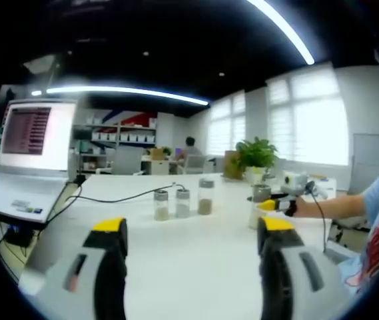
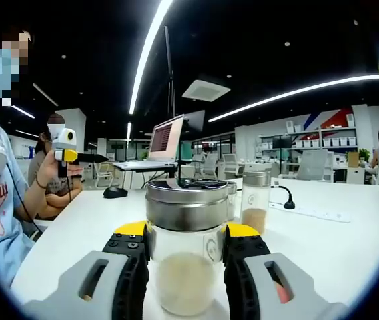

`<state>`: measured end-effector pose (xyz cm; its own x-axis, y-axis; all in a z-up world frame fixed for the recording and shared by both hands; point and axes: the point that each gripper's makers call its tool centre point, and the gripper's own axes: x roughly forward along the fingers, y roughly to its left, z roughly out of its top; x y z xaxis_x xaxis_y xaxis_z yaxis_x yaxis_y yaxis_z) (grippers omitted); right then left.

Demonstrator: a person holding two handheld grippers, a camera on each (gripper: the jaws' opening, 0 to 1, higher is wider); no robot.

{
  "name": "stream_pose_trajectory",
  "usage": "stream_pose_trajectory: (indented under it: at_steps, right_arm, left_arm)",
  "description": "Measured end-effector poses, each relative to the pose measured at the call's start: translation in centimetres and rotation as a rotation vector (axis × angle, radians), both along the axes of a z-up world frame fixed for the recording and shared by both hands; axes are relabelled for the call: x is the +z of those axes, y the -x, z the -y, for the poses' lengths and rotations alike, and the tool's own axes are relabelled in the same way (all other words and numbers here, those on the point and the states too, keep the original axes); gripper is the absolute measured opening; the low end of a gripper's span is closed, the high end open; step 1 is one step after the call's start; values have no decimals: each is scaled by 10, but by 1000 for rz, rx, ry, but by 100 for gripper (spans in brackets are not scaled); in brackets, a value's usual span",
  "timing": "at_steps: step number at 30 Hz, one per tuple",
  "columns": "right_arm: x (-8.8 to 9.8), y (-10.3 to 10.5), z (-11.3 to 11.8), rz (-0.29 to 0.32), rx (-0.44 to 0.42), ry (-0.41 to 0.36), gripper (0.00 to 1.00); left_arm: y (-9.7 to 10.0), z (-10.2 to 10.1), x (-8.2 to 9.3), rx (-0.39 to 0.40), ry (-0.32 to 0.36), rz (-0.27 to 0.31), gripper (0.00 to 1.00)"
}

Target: Rotate the seasoning bottle until the label or dispensing opening points toward the visible target arrow and the bottle remains upright within the marked orientation range

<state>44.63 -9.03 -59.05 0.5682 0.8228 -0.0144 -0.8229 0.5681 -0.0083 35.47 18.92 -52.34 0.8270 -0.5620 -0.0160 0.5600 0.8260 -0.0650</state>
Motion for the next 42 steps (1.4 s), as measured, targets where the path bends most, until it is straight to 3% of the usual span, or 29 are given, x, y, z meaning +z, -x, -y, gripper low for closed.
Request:
stream_pose_trajectory:
  at_steps: [18,24,27,28,30,33,37,42]
  right_arm:
    - [-3,19,-10,6,39,12,44]
    - [2,29,-15,22,44,15,59]
    - [-5,22,-10,2,47,36,68]
    - [-6,23,-9,-3,75,42,71]
    - [-6,38,-15,-40,227,0,80]
    - [-12,39,-12,-98,291,-6,79]
    - [-26,29,-7,-95,298,71,82]
    - [-25,30,-13,-88,382,26,76]
  left_arm:
    - [0,5,-4,-12,-4,-15,85]
    - [1,6,-3,-17,-3,-11,84]
    - [0,6,-6,-19,-2,-20,84]
    - [0,6,-7,-18,-2,-24,84]
    - [0,6,-8,-17,-4,-28,84]
    - [0,7,-8,-19,-4,-29,84]
    - [0,9,-9,-23,-6,-29,84]
    - [-3,10,-14,-32,-6,-47,84]
